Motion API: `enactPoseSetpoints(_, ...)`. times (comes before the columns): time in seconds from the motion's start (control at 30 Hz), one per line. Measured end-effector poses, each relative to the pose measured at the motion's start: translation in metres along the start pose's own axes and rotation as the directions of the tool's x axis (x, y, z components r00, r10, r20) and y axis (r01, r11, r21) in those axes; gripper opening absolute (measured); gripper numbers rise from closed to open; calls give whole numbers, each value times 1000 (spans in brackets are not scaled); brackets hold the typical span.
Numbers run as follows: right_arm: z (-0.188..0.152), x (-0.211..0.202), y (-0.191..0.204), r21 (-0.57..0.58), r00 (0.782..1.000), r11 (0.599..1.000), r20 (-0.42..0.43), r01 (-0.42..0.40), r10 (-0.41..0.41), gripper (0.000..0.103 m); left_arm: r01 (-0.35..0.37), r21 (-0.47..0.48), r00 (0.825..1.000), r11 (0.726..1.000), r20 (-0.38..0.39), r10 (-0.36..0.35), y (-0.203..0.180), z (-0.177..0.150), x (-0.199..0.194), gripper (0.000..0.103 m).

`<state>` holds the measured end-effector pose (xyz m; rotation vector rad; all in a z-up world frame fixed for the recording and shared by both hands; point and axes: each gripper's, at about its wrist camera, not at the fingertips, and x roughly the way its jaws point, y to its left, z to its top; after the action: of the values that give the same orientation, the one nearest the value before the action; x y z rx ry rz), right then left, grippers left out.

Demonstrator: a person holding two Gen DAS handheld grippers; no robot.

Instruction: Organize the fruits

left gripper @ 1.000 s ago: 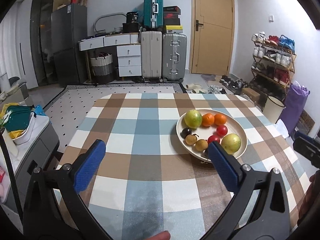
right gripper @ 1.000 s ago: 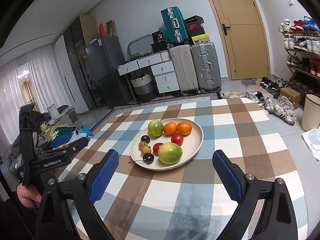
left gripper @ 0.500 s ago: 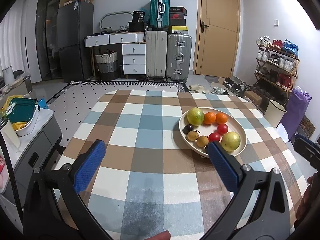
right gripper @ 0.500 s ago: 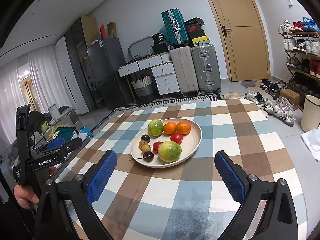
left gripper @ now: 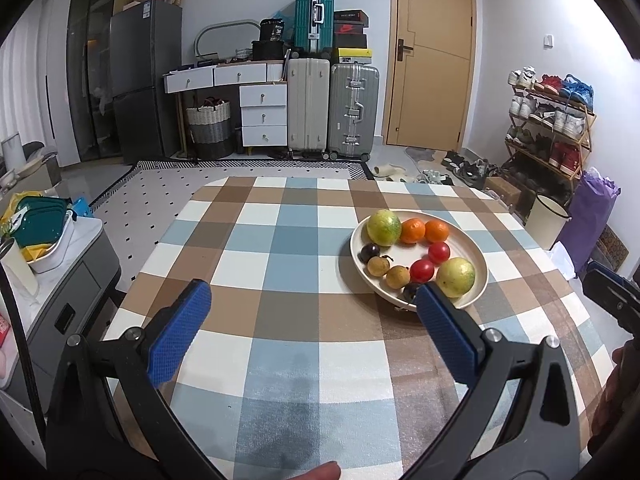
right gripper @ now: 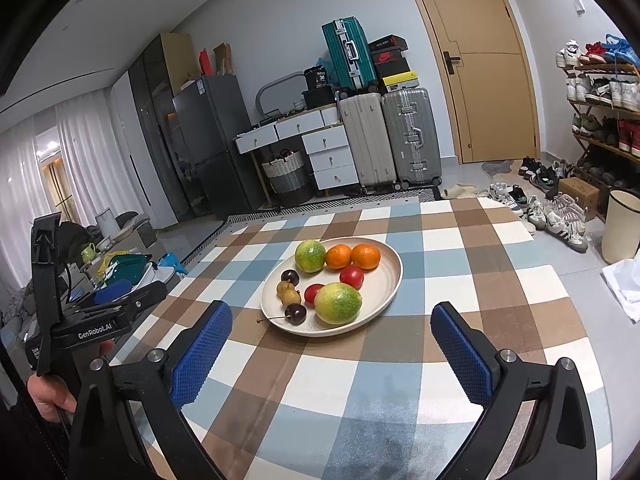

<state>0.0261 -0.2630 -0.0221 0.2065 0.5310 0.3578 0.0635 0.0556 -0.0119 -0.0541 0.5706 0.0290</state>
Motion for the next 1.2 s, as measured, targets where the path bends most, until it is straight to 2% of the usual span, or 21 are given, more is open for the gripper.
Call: enactPoseSetpoints(1.2,-1,-2,-3,13,1000,1000,20,2,-2,102,15,1,1000,1000,-19,-15,-2,-8,1,102)
